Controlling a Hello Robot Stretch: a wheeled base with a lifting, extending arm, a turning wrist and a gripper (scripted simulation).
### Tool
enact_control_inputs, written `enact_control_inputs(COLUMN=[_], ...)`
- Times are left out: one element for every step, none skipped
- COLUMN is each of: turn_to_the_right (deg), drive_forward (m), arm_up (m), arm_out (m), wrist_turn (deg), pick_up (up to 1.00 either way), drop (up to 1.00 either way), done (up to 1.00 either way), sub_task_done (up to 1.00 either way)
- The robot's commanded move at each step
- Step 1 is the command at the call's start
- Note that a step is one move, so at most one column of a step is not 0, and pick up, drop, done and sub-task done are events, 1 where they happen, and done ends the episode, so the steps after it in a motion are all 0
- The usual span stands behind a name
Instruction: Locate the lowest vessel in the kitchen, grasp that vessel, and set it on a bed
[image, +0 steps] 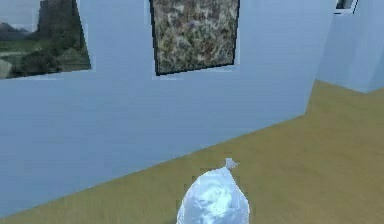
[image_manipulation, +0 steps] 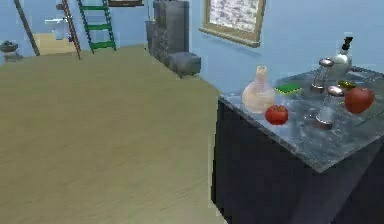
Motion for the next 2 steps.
enact_control_inputs(turn_to_the_right=[45.0,12.0], drive_forward=[0.00,0.00], arm_up=[0.00,0.00], arm_out=[0.00,0.00], wrist_turn=[0.0,0.0], pick_up=[0.00,0.00], drop=[0.00,0.00], done=[0.00,0.00], sub_task_done=[0.00,0.00])
